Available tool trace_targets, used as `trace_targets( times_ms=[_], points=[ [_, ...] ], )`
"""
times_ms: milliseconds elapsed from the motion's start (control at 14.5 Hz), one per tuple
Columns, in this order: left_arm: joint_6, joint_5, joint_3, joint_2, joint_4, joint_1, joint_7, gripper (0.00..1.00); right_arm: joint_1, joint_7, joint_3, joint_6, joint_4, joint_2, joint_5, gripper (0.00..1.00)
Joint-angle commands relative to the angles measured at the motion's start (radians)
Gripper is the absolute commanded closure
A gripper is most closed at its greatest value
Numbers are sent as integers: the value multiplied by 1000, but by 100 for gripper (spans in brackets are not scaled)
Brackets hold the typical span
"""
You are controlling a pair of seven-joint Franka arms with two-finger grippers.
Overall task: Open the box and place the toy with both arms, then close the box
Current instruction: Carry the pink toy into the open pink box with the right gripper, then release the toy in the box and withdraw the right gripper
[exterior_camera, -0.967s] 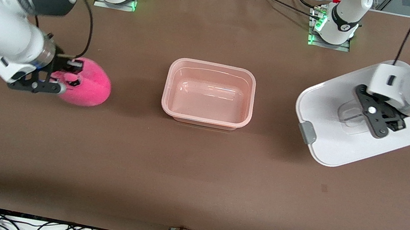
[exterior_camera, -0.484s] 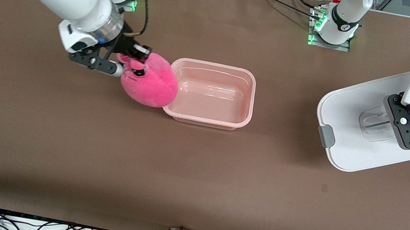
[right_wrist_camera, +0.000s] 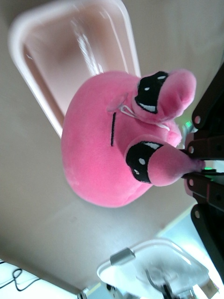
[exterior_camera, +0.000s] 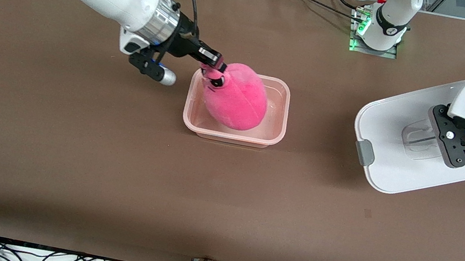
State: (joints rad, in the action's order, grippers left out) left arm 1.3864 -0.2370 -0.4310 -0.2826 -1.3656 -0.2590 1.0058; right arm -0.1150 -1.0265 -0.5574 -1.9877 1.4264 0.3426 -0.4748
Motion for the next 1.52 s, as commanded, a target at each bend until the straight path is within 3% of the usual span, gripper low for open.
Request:
trace_targets(
  times_ms=[0, 138, 415, 622, 898, 967, 1037, 1451],
  points=[
    [-20, -28, -5, -9, 31, 4, -1, 100, -9, -23, -4, -33, -15, 64, -176, 100],
    [-21, -27, -6, -9, 31, 4, -3, 100, -6, -10, -4, -30, 0, 93, -276, 100],
    [-17, -27, -5, -10, 31, 6, -3, 100, 5, -3, 1, -17, 22, 151, -386, 100],
    [-17, -27, -5, -10, 31, 6, -3, 100, 6, 0, 2, 19, 26, 200, -390, 100],
    [-18, -25, -6, -10, 31, 6, -3, 100, 75, 69, 5, 197, 26, 257, -442, 98],
    [-18, -25, -5, -9, 31, 6, -4, 100, 92, 89, 5, 219, 26, 268, -436, 36],
    [-18, -25, -5, -10, 31, 6, -4, 100, 100, 124, 7, 225, 26, 269, -439, 0],
    [-18, -25, -6, -10, 31, 6, -4, 100, 208, 275, 8, 374, 22, 325, -427, 0]
  ],
)
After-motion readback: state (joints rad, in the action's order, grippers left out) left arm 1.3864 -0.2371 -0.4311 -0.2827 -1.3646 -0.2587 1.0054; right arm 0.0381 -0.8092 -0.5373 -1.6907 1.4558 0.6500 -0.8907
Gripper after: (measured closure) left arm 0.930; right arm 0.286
